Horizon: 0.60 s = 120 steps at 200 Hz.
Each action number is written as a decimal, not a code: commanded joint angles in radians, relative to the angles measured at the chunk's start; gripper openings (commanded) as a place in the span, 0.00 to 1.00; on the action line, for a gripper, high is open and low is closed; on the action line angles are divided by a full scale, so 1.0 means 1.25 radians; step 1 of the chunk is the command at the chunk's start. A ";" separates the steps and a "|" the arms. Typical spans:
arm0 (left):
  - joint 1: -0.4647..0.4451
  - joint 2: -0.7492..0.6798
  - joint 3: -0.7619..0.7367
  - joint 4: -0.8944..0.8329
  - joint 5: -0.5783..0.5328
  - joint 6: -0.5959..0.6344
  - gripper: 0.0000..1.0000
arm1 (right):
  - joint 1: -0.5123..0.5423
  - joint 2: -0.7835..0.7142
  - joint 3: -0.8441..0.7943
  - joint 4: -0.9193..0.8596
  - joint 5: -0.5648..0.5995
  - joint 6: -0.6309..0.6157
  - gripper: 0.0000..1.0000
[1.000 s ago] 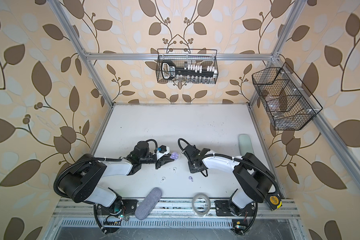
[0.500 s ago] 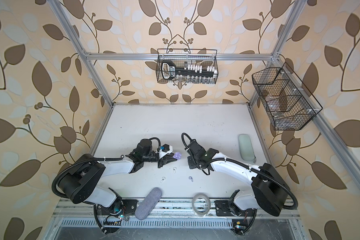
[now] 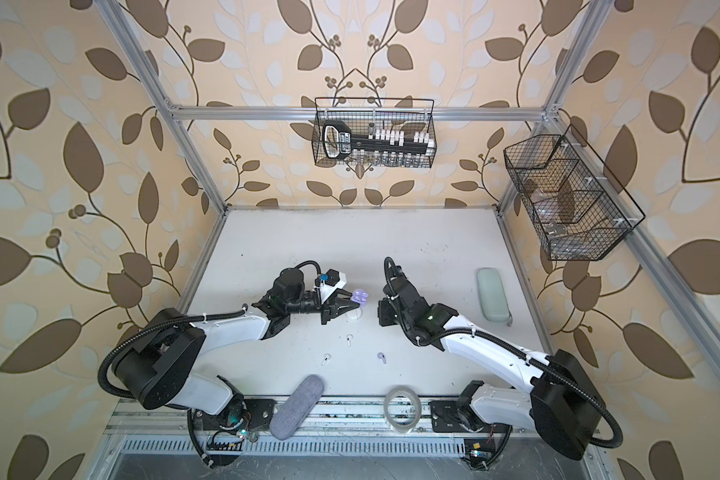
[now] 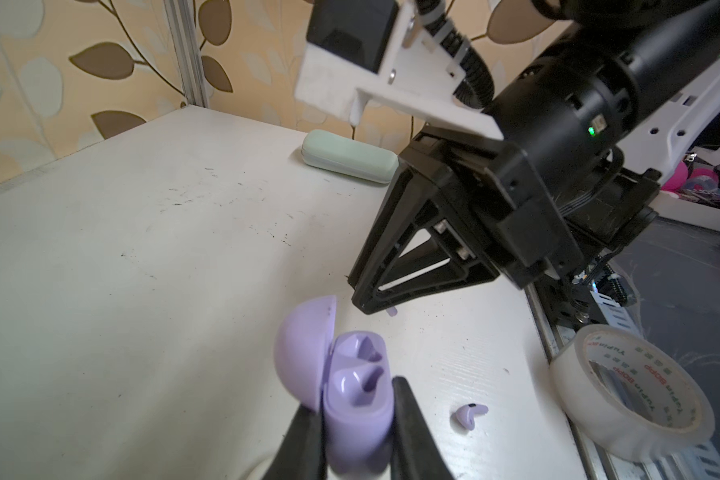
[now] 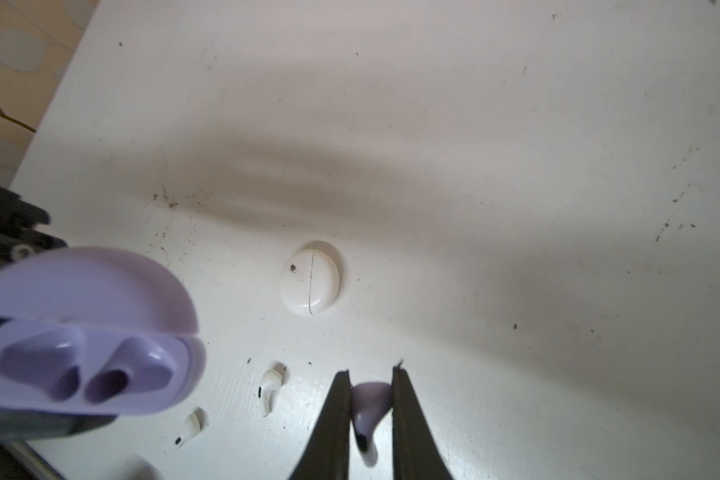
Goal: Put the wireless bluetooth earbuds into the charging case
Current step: 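Lift the earbud with the right gripper and carry it toward the open case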
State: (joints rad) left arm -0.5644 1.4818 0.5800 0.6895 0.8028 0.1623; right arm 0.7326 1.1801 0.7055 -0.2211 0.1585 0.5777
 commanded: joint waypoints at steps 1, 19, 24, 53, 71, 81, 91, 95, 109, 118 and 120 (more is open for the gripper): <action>-0.007 -0.023 -0.003 0.069 -0.006 -0.048 0.00 | 0.001 -0.039 -0.028 0.090 0.020 0.027 0.16; -0.007 -0.028 -0.006 0.069 -0.017 -0.044 0.00 | 0.002 -0.071 -0.050 0.127 0.031 0.041 0.16; -0.006 -0.028 -0.008 0.069 -0.021 -0.044 0.00 | 0.005 -0.082 -0.056 0.138 0.034 0.044 0.16; -0.006 -0.029 -0.017 0.080 -0.029 -0.045 0.00 | 0.016 -0.127 -0.075 0.173 0.061 0.054 0.16; -0.007 -0.028 -0.021 0.086 -0.029 -0.042 0.00 | 0.020 -0.142 -0.082 0.193 0.062 0.061 0.16; -0.006 -0.028 -0.022 0.088 -0.031 -0.040 0.00 | 0.022 -0.144 -0.084 0.204 0.057 0.065 0.16; -0.006 -0.028 -0.024 0.088 -0.031 -0.039 0.00 | 0.029 -0.143 -0.085 0.218 0.056 0.069 0.16; -0.007 -0.028 -0.024 0.088 -0.031 -0.039 0.00 | 0.033 -0.141 -0.086 0.224 0.057 0.069 0.16; -0.007 -0.028 -0.025 0.087 -0.031 -0.038 0.00 | 0.046 -0.134 -0.085 0.245 0.058 0.070 0.16; -0.006 -0.029 -0.026 0.088 -0.031 -0.038 0.00 | 0.056 -0.127 -0.082 0.251 0.065 0.070 0.16; -0.007 -0.029 -0.027 0.089 -0.031 -0.038 0.00 | 0.057 -0.127 -0.082 0.252 0.066 0.068 0.16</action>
State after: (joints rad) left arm -0.5644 1.4818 0.5518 0.7380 0.7704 0.1188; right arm 0.7784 1.0111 0.6147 0.0319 0.2146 0.6483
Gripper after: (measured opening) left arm 0.232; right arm 0.164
